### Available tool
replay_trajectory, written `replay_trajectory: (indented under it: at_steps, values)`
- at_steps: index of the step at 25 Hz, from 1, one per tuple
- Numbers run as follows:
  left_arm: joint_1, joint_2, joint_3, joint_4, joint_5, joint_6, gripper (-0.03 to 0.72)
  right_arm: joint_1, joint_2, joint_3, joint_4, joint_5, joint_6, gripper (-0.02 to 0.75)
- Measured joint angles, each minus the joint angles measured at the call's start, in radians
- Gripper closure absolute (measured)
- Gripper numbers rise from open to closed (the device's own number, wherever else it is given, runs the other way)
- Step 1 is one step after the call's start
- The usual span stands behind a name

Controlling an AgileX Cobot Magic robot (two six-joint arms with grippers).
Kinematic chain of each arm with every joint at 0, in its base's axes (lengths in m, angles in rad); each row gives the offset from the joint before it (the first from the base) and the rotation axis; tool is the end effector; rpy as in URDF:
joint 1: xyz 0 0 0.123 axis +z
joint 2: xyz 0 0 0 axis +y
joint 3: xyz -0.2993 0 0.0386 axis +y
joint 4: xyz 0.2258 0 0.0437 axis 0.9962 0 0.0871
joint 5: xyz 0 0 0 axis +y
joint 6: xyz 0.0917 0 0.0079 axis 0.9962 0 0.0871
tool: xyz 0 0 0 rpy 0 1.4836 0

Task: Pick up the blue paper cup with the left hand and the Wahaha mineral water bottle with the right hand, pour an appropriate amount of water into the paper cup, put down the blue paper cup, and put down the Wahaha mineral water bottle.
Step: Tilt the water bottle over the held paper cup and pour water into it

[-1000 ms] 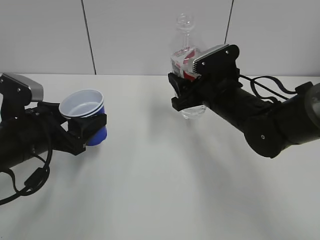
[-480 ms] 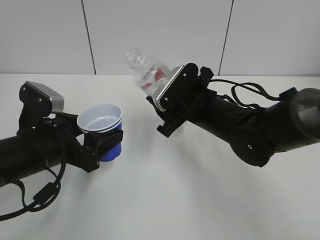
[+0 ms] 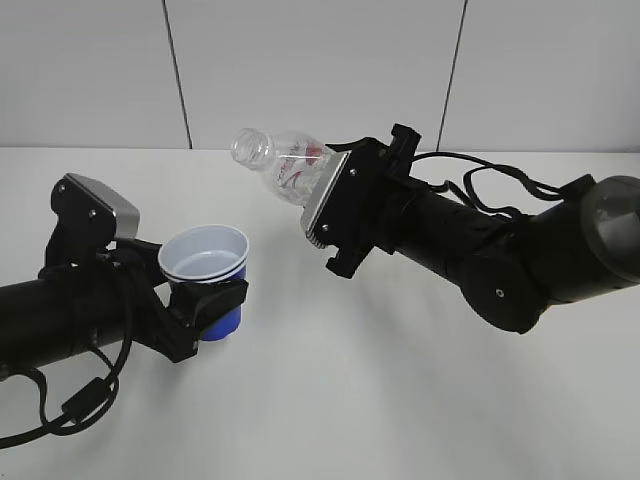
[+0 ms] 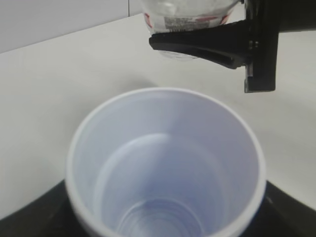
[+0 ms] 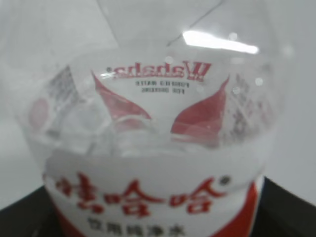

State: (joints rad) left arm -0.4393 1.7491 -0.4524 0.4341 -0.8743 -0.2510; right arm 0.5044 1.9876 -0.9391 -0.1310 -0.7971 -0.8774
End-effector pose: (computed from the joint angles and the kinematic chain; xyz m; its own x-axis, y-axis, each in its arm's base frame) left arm 0.2363 -0.1438 0.1725 -0.3127 0.1868 -0.9313 0.6858 0.7228 -0.0853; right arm 0.3437 0.1995 0.1917 0.3801 -0.7278 -0.5709 -0.4390 0.4013 -0.8039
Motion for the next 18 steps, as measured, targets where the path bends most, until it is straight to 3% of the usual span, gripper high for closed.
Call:
replay_trajectory:
  at_steps: [18]
  values:
    - [-0.022,0.000,-0.050,0.026,0.086,-0.002,0.138,0.000,0.000,0.000,-0.010,0.000,-0.156,0.243]
